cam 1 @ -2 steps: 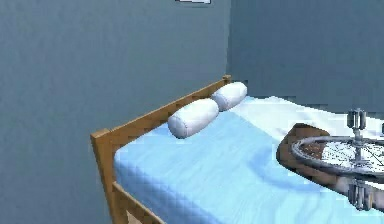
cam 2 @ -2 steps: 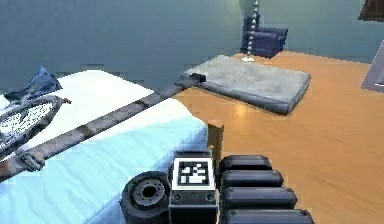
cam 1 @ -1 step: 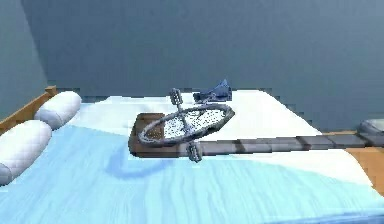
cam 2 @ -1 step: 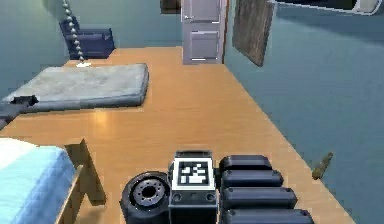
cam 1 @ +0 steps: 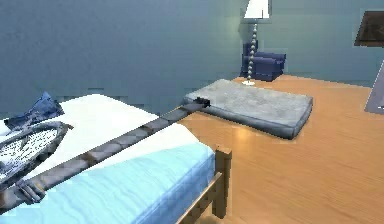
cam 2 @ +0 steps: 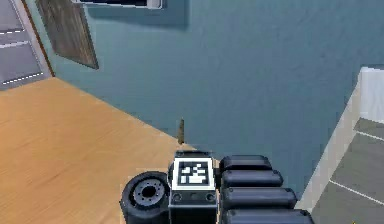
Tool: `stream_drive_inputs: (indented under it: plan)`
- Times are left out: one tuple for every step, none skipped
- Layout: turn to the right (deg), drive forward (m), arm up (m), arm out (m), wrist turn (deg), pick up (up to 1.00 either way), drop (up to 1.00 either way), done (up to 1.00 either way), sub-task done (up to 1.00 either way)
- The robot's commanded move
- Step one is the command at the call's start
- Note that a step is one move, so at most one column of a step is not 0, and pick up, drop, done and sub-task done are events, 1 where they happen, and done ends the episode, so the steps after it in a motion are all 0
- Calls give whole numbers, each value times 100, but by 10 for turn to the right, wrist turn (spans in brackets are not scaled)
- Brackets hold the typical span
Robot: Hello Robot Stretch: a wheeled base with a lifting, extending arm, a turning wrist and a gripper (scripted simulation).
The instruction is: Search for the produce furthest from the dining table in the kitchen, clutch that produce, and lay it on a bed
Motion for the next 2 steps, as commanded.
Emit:
stream_drive_inputs:
  plan:
    - [270, 0, 0, 0, 0, 0, 0, 0, 0]
    - [-450, 0, 0, 0, 0, 0, 0, 0, 0]
